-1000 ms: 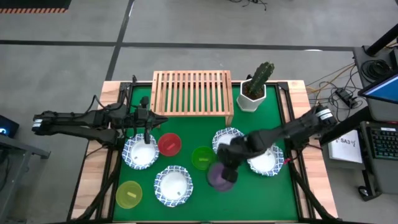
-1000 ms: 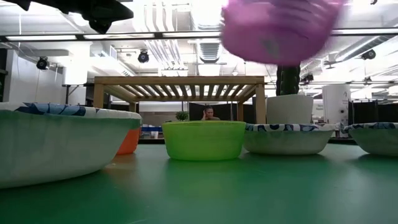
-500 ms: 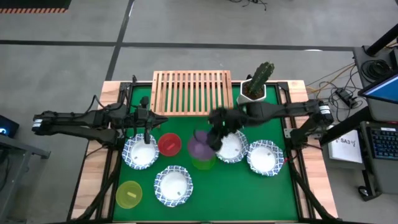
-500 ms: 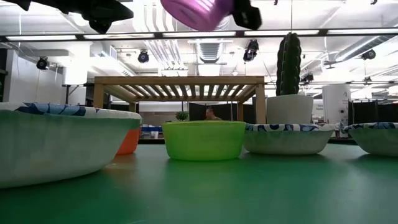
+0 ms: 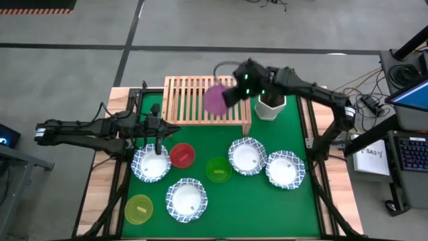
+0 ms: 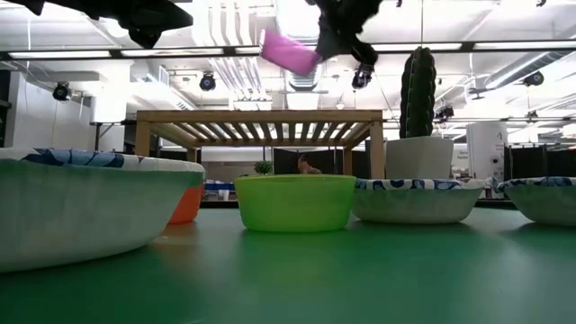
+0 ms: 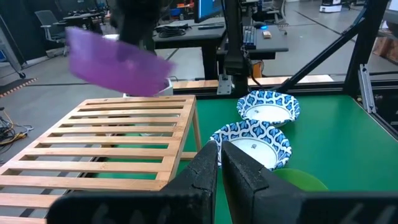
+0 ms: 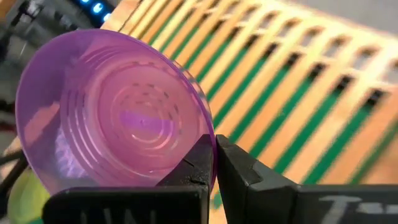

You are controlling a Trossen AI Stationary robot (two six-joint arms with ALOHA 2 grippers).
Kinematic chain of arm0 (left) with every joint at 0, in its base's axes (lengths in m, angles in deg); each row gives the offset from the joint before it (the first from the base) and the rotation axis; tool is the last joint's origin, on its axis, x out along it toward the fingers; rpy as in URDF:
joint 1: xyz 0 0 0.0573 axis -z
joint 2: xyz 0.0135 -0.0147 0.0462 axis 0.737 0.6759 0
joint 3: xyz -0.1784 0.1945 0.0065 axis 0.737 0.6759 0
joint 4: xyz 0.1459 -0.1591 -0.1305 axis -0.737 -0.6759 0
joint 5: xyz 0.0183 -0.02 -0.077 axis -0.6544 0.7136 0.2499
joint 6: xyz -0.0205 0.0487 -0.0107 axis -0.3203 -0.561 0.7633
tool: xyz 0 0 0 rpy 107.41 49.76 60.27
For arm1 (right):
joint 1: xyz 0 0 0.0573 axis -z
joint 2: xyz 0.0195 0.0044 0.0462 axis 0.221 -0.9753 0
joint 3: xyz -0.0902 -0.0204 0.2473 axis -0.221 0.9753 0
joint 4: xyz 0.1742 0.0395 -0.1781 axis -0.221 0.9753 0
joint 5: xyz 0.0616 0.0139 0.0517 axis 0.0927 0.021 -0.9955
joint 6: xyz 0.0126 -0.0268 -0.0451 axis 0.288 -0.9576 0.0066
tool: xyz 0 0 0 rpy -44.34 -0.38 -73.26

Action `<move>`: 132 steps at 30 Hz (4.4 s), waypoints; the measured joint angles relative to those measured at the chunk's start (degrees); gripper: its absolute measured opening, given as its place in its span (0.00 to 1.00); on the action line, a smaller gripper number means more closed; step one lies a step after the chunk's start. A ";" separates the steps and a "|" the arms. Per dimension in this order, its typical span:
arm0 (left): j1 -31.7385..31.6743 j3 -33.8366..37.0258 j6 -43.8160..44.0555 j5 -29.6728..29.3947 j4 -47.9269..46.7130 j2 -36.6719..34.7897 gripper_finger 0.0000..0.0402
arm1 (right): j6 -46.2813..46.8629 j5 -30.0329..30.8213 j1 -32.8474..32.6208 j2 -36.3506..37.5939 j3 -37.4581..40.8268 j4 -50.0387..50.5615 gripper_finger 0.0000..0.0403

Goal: Place and stack bowls onto a shelf
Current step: Put the small purple bowl on the shelf, then stack the small orange bowl on top of the small purple bowl on the shelf

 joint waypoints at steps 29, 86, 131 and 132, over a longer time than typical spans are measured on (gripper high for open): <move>0.00 0.00 -0.87 -0.02 0.00 0.00 0.01 | -5.03 0.63 7.11 -6.55 0.04 7.09 0.09; 5.67 -0.23 45.90 17.38 -2.52 19.43 0.01 | -29.57 13.79 -46.22 28.65 49.74 -38.12 0.16; 13.79 -24.26 26.67 3.14 -39.93 58.24 0.34 | -36.45 13.72 -46.20 37.86 58.40 -40.89 0.15; 13.79 -24.22 26.50 3.13 -40.11 58.41 0.32 | -36.36 13.73 -46.20 37.86 58.40 -40.90 0.15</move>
